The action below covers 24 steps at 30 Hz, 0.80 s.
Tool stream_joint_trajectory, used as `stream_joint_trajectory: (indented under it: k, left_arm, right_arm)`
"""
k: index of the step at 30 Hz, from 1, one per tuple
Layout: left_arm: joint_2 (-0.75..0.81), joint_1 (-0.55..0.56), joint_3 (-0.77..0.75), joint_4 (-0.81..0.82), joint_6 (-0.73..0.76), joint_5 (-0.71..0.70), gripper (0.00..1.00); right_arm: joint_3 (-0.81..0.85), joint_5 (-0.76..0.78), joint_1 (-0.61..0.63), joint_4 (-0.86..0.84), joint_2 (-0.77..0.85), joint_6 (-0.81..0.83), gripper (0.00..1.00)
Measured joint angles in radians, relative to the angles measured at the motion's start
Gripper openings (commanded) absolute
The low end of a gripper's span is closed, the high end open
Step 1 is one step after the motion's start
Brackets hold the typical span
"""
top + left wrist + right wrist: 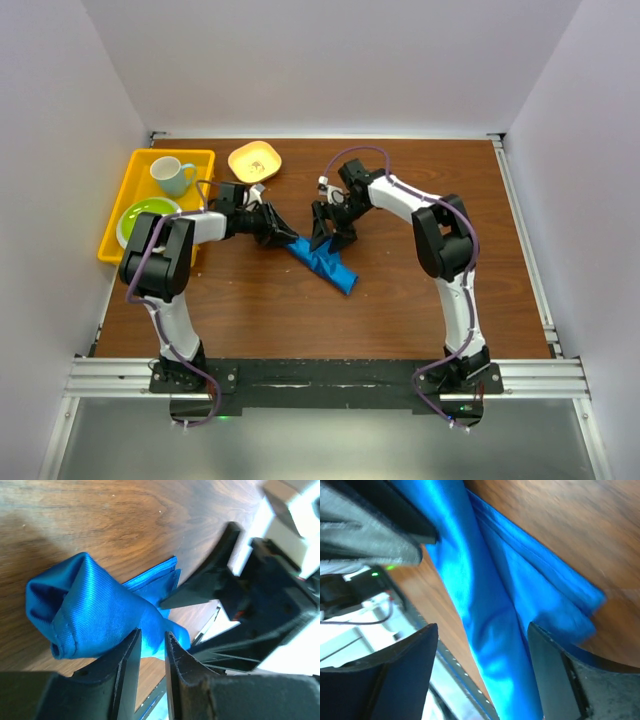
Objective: Fold the napkin, place the utensils inside, and roll it up
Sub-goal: Roll the napkin with the utensil
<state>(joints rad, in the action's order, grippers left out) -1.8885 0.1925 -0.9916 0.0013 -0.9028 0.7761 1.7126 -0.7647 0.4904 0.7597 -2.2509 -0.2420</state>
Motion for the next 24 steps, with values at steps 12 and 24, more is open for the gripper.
stream_joint_trajectory:
  k: [12, 24]
  left_arm:
    - [-0.005, 0.001, -0.025, 0.004, -0.002, -0.008, 0.29]
    - [-0.024, 0.001, -0.072, -0.071, 0.016, -0.040, 0.35]
  right_arm:
    - [-0.303, 0.204, 0.006, -0.048, 0.311, 0.038, 0.56]
    - [-0.402, 0.516, 0.058, -0.084, 0.359, 0.068, 0.96]
